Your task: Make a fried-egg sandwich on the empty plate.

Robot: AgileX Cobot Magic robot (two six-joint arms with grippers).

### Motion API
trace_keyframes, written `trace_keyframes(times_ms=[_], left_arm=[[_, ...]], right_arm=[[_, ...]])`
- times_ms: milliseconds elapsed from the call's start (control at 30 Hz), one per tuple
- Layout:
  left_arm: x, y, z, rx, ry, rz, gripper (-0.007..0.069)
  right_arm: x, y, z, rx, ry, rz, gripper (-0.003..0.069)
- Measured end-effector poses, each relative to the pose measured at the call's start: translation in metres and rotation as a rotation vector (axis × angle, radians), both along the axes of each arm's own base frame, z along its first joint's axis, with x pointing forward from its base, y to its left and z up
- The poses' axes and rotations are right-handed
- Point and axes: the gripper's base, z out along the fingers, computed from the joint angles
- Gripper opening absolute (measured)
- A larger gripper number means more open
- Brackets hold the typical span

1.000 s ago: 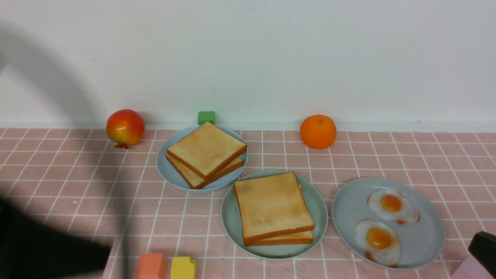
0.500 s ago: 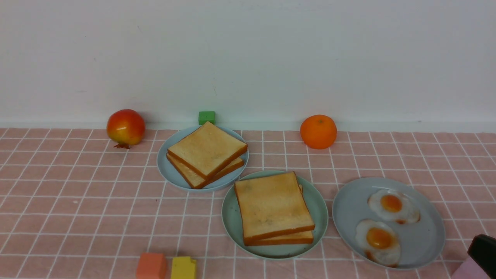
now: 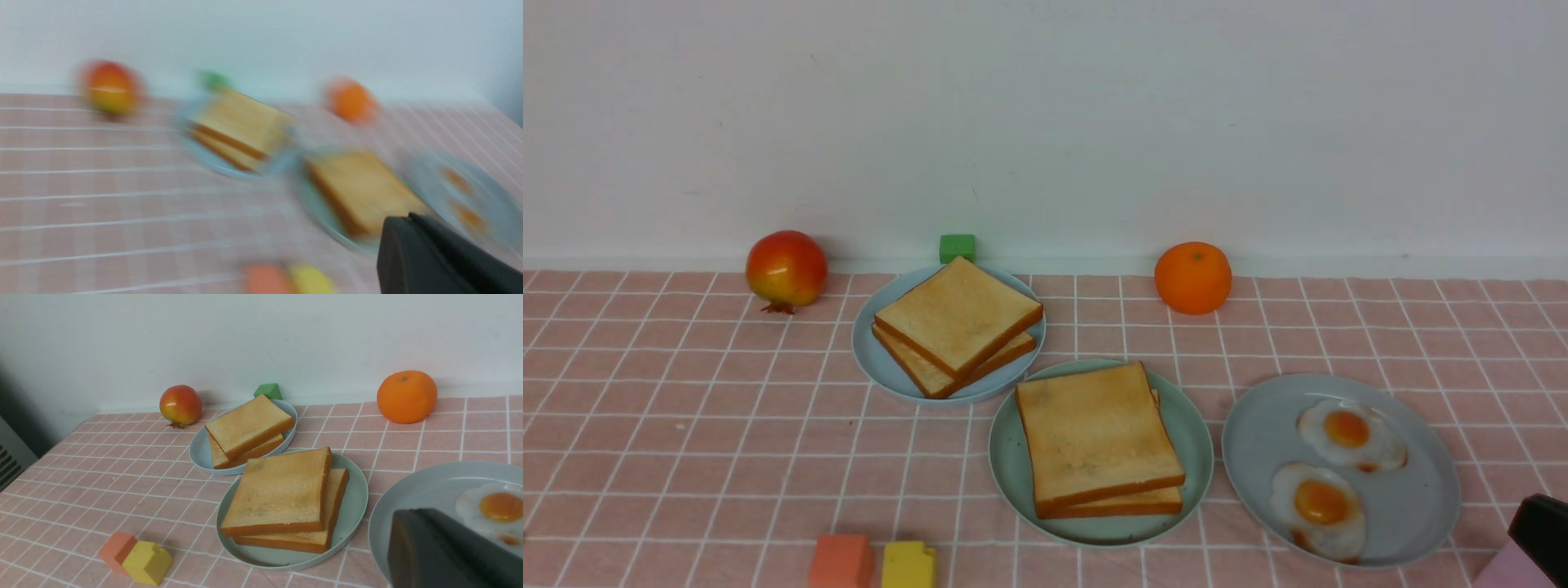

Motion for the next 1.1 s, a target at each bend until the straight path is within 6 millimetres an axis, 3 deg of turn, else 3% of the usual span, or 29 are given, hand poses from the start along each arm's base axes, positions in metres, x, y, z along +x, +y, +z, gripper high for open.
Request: trace_keyframes(times_ms=[133, 200, 233, 300, 367, 1100], left_arm=[[0.004, 0.014, -0.057, -0.044, 0.034, 0.197, 0.0013], [0.006, 0.015, -0.082, -0.026, 0.075, 0.219, 0.0013], [0.007, 0.015, -0.084, -0.024, 0.082, 0.219, 0.0013], [0.01, 0.015, -0.118, 0.022, 0.174, 0.217, 0.0013], [0.011, 0.014, -0.126, 0.042, 0.179, 0.208, 0.0013], [0.013, 0.012, -0.126, 0.005, 0.15, 0.186, 0.0013]], right_arm=[[0.0, 0.0, 0.0, 0.0, 0.0, 0.0, 0.0019], [0.0, 0.0, 0.0, 0.0, 0.0, 0.0, 0.0022], [0.0, 0.0, 0.0, 0.0, 0.0, 0.0, 0.0022], [0.0, 0.0, 0.0, 0.0, 0.0, 0.0, 0.0025], [0.0, 0.0, 0.0, -0.001, 0.002, 0.001, 0.0027], [0.0, 0.0, 0.0, -0.001, 0.004, 0.002, 0.005]])
